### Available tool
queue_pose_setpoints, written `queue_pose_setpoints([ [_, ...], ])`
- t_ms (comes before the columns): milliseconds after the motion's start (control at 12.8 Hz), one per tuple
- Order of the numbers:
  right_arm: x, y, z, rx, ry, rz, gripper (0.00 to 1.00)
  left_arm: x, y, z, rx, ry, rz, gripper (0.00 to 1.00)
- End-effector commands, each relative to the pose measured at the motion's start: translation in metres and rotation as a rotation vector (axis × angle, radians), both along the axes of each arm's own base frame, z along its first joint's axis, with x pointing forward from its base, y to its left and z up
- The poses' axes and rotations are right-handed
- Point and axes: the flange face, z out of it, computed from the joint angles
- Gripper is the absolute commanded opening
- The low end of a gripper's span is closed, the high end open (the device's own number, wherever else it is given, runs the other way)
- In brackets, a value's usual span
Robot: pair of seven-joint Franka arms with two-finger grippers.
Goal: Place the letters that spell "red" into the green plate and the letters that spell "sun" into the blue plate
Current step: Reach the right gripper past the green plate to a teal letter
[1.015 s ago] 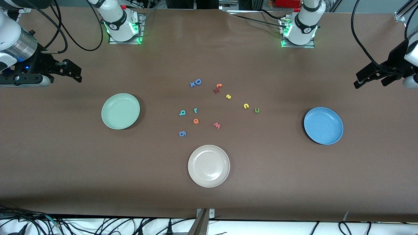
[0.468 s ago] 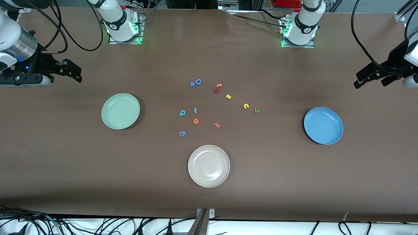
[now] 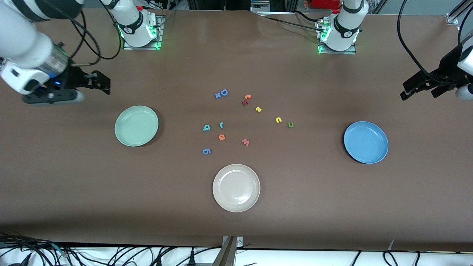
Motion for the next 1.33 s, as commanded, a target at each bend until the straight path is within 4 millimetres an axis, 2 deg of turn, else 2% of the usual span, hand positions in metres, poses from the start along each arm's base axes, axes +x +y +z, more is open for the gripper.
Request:
queue_pose_setpoints([
  [0, 0.009, 0.014, -0.010, -0.013, 0.001, 0.022, 1.00, 0.002, -0.001, 0.005, -0.013, -0.010, 0.008, 1.00],
  [156, 0.016, 0.032, -0.040, -0.013, 0.041, 0.051, 1.00, 0.002, -0.001, 0.005, -0.012, -0.010, 0.008, 1.00],
  [312, 0.017, 0.070, -0.068, -0.012, 0.063, 0.108, 1.00, 0.002, -0.001, 0.005, -0.013, -0.010, 0.008, 1.00],
  [624, 0.014, 0.133, -0.119, -0.043, 0.070, -0.020, 1.00, 0.002, -0.002, 0.005, -0.013, -0.010, 0.007, 1.00],
  [781, 0.017, 0.155, -0.147, -0.039, 0.055, -0.099, 1.00, 0.002, 0.000, 0.005, -0.013, -0.010, 0.010, 1.00],
  [937, 0.014, 0.177, -0.164, -0.035, 0.037, -0.133, 1.00, 0.002, -0.001, 0.005, -0.013, -0.010, 0.008, 1.00],
  [1249, 0.011, 0.206, -0.203, -0.034, 0.025, -0.212, 1.00, 0.003, 0.000, 0.003, -0.013, -0.007, 0.011, 1.00],
])
